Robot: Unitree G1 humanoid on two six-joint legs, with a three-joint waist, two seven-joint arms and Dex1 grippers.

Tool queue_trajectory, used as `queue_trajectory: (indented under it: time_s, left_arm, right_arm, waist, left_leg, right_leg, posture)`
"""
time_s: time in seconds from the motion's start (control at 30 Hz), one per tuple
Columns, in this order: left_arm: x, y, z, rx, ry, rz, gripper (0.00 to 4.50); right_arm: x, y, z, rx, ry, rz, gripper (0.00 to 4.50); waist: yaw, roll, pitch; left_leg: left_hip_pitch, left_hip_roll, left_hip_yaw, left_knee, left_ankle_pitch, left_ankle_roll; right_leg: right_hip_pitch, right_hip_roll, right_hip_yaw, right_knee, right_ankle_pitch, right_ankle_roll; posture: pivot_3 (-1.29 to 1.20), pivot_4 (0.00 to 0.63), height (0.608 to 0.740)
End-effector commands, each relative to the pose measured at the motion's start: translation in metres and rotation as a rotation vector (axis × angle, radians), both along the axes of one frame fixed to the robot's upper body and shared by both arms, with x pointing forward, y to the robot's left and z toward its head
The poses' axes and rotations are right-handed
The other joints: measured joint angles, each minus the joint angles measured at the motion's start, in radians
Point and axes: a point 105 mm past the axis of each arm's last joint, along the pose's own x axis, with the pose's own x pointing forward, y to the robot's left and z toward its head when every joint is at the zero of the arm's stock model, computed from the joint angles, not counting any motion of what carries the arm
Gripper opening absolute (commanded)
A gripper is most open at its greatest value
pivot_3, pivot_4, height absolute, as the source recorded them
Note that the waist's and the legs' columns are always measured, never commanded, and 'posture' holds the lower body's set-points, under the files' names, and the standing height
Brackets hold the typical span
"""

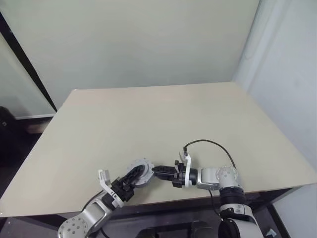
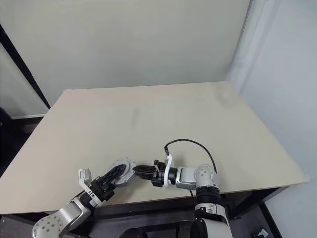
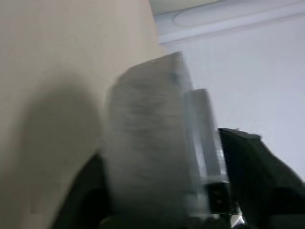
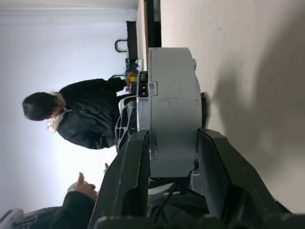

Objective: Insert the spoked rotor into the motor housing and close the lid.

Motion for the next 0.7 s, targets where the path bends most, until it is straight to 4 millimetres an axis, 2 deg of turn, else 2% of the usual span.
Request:
queue_trajectory:
  time_s: [0.03,0.13,0.2,0.27,0.37,0.53,0.7]
  left_arm:
    - [0.003,-0.002,0.009,-0.011,-0.034,-0.009,2.19]
    - [0.003,-0.002,0.009,-0.019,-0.033,-0.003,2.18]
    - [0.002,-0.002,0.008,-0.021,-0.034,0.000,2.17]
    - [0.003,-0.001,0.008,-0.017,-0.038,0.012,2.04]
    - [0.008,0.005,0.009,0.016,-0.061,0.074,2.02]
    - [0.022,0.023,0.016,0.120,-0.128,0.199,2.02]
    - [0.042,0.062,0.033,0.326,-0.238,0.411,2.02]
  right_arm:
    - [-0.004,0.018,0.023,0.087,-0.070,0.041,1.21]
    - [-0.004,0.018,0.022,0.068,-0.095,0.038,1.21]
    - [-0.002,0.017,0.022,0.059,-0.118,0.021,1.96]
    - [0.001,0.017,0.022,0.060,-0.131,0.001,2.52]
    - [0.013,0.014,0.016,-0.023,-0.218,-0.076,3.63]
    - [0.024,0.008,0.026,-0.039,-0.388,-0.167,3.68]
    - [0.030,0.000,0.024,-0.269,-0.833,-0.184,3.68]
  waist:
    - [0.000,0.000,0.000]
    - [0.000,0.000,0.000]
    - [0.000,0.000,0.000]
    - [0.000,0.000,0.000]
    - [0.000,0.000,0.000]
    - [0.001,0.000,0.000]
    - [0.002,-0.001,-0.001]
  left_leg:
    - [0.000,0.000,0.000,0.000,0.000,0.000]
    - [0.000,0.000,0.000,0.000,0.000,0.000]
    - [0.000,0.000,0.000,0.000,0.000,0.000]
    - [0.000,0.000,0.000,0.000,0.000,0.000]
    - [0.000,0.000,0.000,0.000,0.000,0.000]
    - [0.000,0.000,0.000,0.000,0.000,0.000]
    - [0.000,0.000,0.000,0.000,0.000,0.000]
  right_leg:
    - [0.000,0.000,0.000,0.000,0.000,0.000]
    - [0.000,0.000,0.000,0.000,0.000,0.000]
    - [0.000,0.000,0.000,0.000,0.000,0.000]
    - [0.000,0.000,0.000,0.000,0.000,0.000]
    - [0.000,0.000,0.000,0.000,0.000,0.000]
    - [0.000,0.000,0.000,0.000,0.000,0.000]
    - [0.000,0.000,0.000,0.000,0.000,0.000]
  posture:
    - [0.00,0.000,0.740]
    - [0.00,0.000,0.740]
    - [0.00,0.000,0.740]
    - [0.00,0.000,0.740]
    - [0.00,0.000,0.740]
    - [0.00,0.000,0.740]
    - [0.00,0.000,0.740]
